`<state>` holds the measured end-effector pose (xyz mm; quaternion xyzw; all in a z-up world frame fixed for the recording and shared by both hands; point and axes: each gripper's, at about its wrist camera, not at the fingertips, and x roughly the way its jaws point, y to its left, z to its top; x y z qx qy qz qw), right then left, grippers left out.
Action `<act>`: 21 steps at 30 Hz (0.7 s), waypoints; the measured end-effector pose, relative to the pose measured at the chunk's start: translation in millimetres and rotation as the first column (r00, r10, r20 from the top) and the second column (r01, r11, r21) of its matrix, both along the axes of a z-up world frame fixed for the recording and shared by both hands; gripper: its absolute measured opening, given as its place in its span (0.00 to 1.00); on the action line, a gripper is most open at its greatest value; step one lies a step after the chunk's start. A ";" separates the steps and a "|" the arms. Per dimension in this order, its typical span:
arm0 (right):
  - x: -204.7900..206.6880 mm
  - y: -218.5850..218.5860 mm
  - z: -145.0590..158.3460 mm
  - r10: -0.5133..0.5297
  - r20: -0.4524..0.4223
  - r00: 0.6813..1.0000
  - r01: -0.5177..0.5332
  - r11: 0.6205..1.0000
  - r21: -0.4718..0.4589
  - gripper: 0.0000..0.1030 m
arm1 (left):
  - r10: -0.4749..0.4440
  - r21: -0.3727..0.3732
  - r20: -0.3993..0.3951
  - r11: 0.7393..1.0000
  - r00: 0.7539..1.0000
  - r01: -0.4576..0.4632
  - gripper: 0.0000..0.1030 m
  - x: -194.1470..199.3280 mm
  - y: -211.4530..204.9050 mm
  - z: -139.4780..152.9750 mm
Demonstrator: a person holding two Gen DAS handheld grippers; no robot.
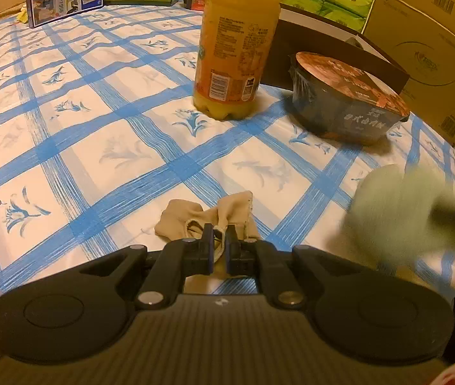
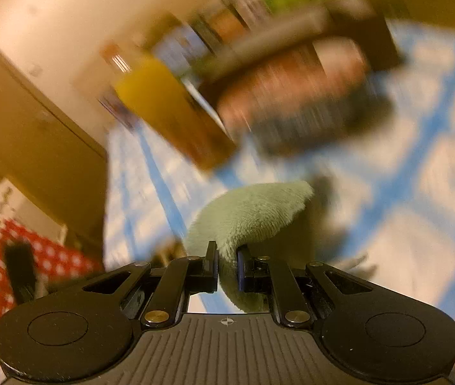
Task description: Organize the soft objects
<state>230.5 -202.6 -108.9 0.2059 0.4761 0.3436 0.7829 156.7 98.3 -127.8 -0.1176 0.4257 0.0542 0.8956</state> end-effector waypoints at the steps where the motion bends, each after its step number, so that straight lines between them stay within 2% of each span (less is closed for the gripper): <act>1: -4.2 -0.5 -7.9 0.003 -0.041 0.999 -0.004 1.000 -0.022 0.11 | -0.001 -0.001 -0.001 1.000 1.000 0.001 0.05 0.0 -0.1 -0.2; 3: -7.0 -0.9 -21.8 0.001 -0.093 0.996 -0.007 0.998 -0.069 0.11 | -0.001 -0.004 -0.002 1.000 1.000 0.001 0.05 0.2 0.3 -0.6; 5: -1.7 1.0 -24.1 -0.018 -0.091 0.996 0.008 0.994 -0.112 0.11 | -0.003 -0.005 -0.004 1.000 1.000 0.003 0.05 0.5 -0.1 -0.9; 10: 20.0 28.7 -9.9 -0.001 0.075 0.997 0.019 0.968 -0.249 0.11 | -0.004 -0.007 -0.008 1.000 1.000 0.004 0.05 1.5 -1.3 -1.5; 15: 15.4 57.3 -34.1 0.097 0.196 0.976 -0.014 0.922 -0.387 0.11 | -0.009 -0.007 -0.017 1.000 1.000 0.009 0.05 2.6 -2.0 -3.6; 17: 8.8 57.3 -36.5 0.101 0.224 0.969 -0.005 0.919 -0.394 0.15 | -0.010 -0.010 -0.020 1.000 1.000 0.009 0.06 2.8 -1.0 -4.3; 18: 7.4 55.1 -37.6 0.093 0.226 0.970 0.002 0.921 -0.390 0.19 | -0.010 -0.012 -0.022 1.000 1.000 0.009 0.06 2.9 -0.3 -4.7; 20: 7.2 51.1 -36.6 0.068 0.229 0.971 0.029 0.917 -0.397 0.39 | -0.009 -0.015 -0.024 1.000 1.000 0.008 0.06 3.4 0.4 -5.5; 21: 6.2 47.7 -34.6 0.047 0.239 0.970 0.056 0.911 -0.407 0.57 | -0.007 -0.016 -0.025 1.000 1.000 0.007 0.06 4.0 0.8 -5.8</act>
